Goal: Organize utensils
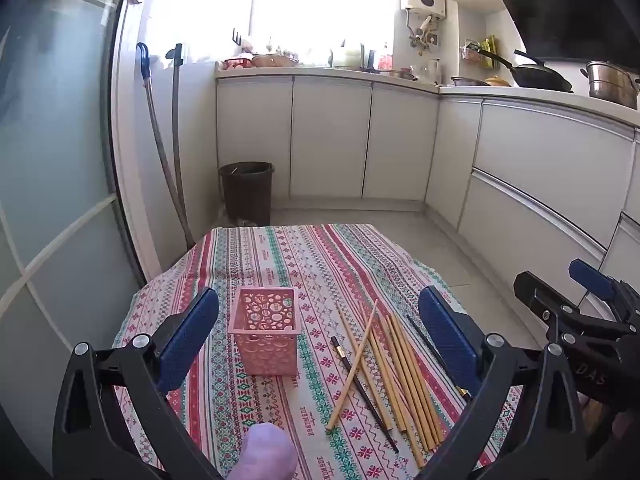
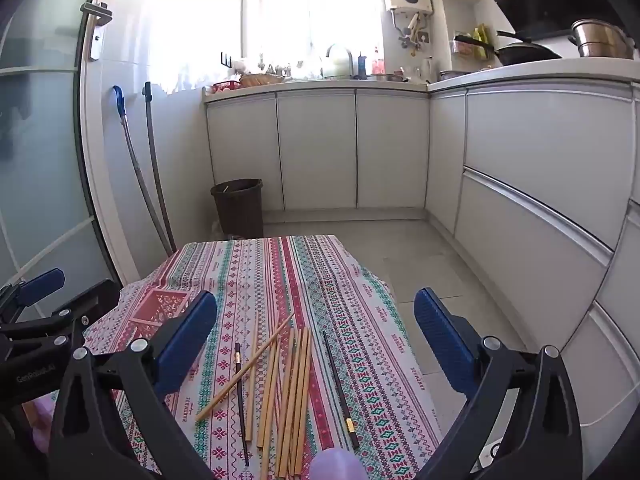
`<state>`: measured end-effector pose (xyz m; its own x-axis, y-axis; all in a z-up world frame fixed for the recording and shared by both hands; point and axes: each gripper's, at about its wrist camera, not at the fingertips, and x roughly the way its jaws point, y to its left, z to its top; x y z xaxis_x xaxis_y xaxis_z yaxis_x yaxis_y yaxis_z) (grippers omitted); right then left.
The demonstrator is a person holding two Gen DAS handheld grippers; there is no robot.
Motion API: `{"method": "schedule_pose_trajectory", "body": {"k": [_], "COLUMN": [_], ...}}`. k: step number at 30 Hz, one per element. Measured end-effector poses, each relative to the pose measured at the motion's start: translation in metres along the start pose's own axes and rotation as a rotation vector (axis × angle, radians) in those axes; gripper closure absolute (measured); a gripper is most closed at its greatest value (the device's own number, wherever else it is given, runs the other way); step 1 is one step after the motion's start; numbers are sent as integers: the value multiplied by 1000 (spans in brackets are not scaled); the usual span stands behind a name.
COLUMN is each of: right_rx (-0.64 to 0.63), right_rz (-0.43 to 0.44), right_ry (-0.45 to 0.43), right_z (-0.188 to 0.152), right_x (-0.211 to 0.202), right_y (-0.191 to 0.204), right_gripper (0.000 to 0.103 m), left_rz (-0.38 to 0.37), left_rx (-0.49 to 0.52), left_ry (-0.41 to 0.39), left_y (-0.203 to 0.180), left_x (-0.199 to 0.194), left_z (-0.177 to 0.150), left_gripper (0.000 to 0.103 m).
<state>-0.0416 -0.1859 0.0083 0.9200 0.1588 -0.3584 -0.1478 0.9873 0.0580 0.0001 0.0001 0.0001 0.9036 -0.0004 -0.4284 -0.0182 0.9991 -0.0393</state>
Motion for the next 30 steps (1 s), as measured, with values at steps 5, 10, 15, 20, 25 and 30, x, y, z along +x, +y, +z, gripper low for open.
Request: {"method": "schedule_pose_trajectory", "body": {"k": [5,10,15,20,25,30], "right_rx": [-1,6,10,7,11,11], "right_rz": [3,3,5,4,6,6], "right_ry": [5,13,15,21,21,24], "right_z": [0,-1,-3,-3,-2,-3], "right_x": [1,4,4,5,6,7], "right_y": [1,-1,-2,-1,-1,0], "right_gripper": [7,7,7,7,7,7], "left_rz": [1,2,1,0,0,-1], "left_rx": [2,-1,-2,-1,-5,-8], "left_ry": [0,0,2,-1,-1,-2], "left_y": [0,0,-1,-1,1,2], "left_x": [0,4,3,4,2,3], "left_z": [-1,-1,-4,-5,-2,-2], "left_gripper": [7,7,7,7,7,7]}}
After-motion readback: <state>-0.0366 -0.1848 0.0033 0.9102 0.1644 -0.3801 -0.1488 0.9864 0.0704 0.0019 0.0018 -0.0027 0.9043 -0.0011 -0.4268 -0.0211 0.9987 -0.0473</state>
